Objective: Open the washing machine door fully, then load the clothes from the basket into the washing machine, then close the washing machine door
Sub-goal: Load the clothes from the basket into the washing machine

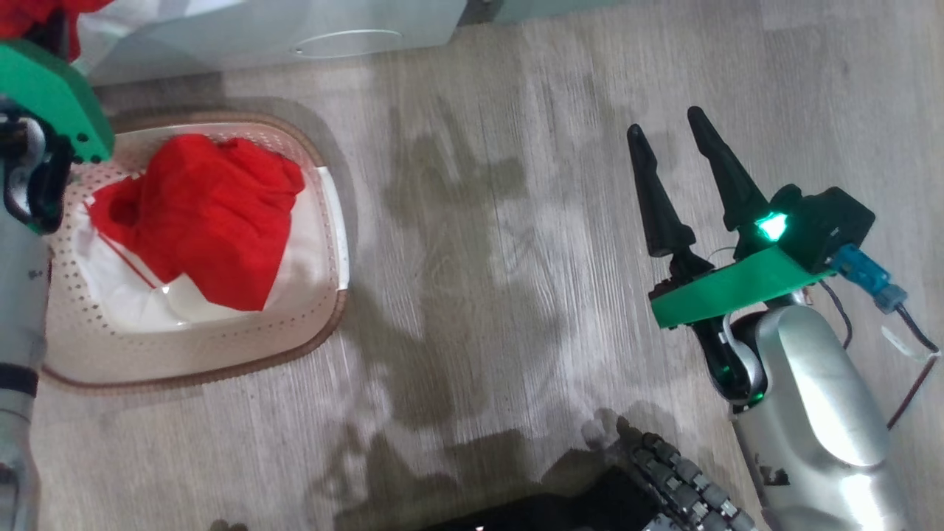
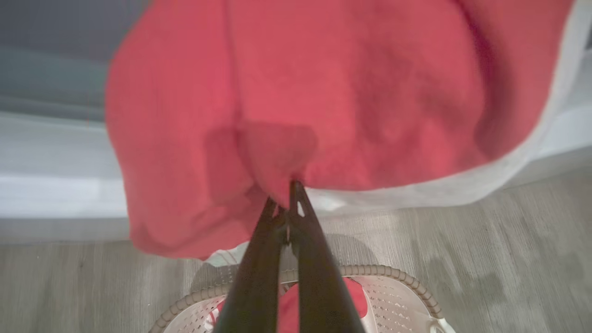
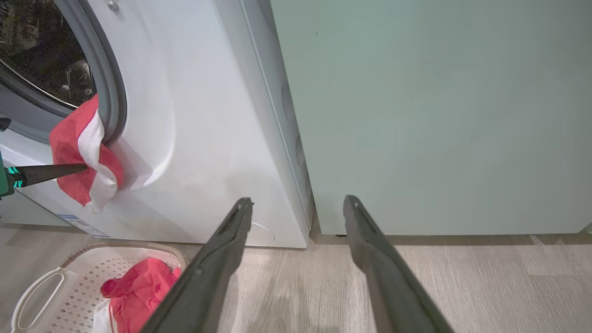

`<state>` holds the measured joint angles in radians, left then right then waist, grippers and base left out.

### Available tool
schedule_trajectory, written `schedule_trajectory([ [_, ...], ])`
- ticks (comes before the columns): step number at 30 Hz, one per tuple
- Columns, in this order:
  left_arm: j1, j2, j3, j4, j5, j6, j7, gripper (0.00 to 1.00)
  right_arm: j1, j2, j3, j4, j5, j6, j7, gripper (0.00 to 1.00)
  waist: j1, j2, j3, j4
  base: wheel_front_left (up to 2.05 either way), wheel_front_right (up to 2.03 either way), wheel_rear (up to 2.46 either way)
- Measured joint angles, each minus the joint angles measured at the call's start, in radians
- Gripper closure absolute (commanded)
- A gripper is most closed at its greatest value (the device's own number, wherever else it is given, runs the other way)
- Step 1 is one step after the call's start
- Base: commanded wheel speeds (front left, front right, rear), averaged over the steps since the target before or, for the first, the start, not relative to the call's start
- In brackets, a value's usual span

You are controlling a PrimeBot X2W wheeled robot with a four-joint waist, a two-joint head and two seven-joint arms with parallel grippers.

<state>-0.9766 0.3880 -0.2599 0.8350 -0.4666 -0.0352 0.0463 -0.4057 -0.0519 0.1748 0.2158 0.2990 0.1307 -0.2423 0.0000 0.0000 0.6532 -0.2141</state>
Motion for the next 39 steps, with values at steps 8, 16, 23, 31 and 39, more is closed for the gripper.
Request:
schedule_trajectory([
  [8, 0.016, 0.034, -0.001, -0.235, -0.026, -0.002, 0.157, 1.00, 0.001, 0.000, -0.007, 0.005, 0.005, 0.000, -0.005, 0.00, -0.0001, 0.0001, -0.034, 0.023, 0.00, 0.00, 0.00],
  [16, -0.022, 0.142, 0.017, -0.416, -0.026, 0.057, 0.342, 1.00, -0.001, 0.000, 0.048, 0.005, 0.052, 0.000, -0.010, 0.00, 0.0000, 0.0000, -0.018, -0.025, 0.00, 0.00, 0.00],
  [23, -0.116, 0.198, 0.043, -0.407, -0.040, 0.084, 0.430, 1.00, -0.026, 0.000, 0.086, -0.001, 0.107, 0.000, -0.010, 0.00, 0.0000, 0.0000, 0.016, -0.090, 0.00, 0.00, 0.00],
  [31, -0.263, 0.281, 0.054, -0.356, 0.019, 0.093, 0.426, 1.00, -0.036, 0.000, 0.147, -0.035, 0.173, 0.000, -0.010, 0.00, 0.0000, 0.0000, 0.096, -0.191, 0.00, 0.00, 0.00],
  [39, -0.420, 0.318, 0.061, -0.296, 0.094, 0.101, 0.240, 1.00, -0.057, 0.000, 0.182, -0.058, 0.206, 0.000, -0.010, 0.00, 0.0001, 0.0000, 0.166, -0.258, 0.00, 0.00, 0.00],
])
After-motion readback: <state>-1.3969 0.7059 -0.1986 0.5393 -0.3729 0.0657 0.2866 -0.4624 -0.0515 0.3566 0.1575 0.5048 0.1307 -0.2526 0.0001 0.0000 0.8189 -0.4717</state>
